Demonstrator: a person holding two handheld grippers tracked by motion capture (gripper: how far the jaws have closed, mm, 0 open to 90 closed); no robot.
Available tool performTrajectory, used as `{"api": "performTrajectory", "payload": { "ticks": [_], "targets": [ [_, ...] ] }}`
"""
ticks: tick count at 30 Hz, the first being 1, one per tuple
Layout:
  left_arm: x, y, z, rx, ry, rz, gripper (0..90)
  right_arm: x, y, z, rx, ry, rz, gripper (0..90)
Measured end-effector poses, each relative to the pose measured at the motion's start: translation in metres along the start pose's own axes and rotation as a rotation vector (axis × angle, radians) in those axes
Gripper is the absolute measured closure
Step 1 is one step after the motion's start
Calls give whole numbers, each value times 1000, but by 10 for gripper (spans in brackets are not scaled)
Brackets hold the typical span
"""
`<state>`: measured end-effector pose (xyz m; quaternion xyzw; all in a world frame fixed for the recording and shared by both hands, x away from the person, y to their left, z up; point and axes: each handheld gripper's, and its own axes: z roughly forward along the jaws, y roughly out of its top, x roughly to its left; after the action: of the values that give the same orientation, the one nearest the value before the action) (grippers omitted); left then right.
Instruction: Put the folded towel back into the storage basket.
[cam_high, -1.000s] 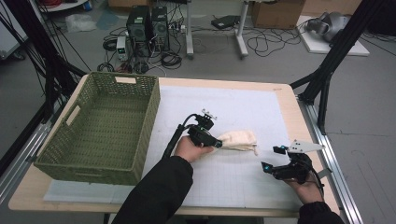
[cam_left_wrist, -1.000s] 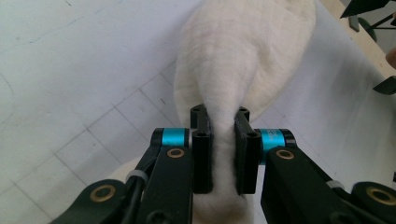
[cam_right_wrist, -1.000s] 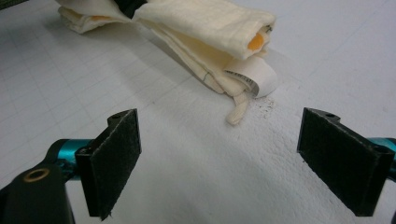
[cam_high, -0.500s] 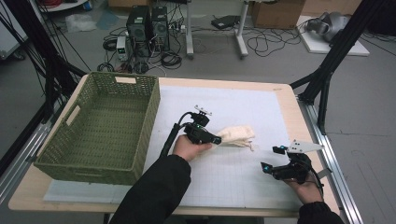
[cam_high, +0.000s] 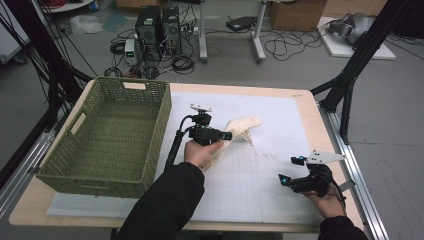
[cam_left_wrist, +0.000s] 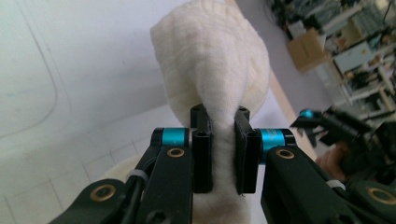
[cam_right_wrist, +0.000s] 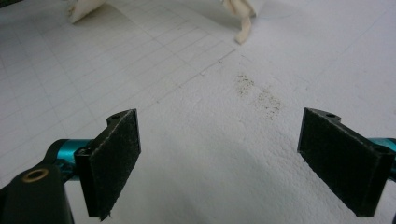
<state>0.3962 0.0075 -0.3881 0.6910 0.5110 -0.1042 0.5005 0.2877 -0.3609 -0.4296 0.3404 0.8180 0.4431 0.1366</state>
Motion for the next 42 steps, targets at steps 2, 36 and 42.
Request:
{"api": "performTrajectory", "payload": {
  "ticks": [2,36,42],
  "targets": [
    [2,2,-5,-21,-1,-21,802,0,0,0,2,-1,2,124],
    [-10,19,-90,-134,-33,-65,805,1,2,5,18,12,-20,124],
    [-23,19,-104,-161,-33,-53,805,1,3,7,16,16,-27,125]
  ]
}}
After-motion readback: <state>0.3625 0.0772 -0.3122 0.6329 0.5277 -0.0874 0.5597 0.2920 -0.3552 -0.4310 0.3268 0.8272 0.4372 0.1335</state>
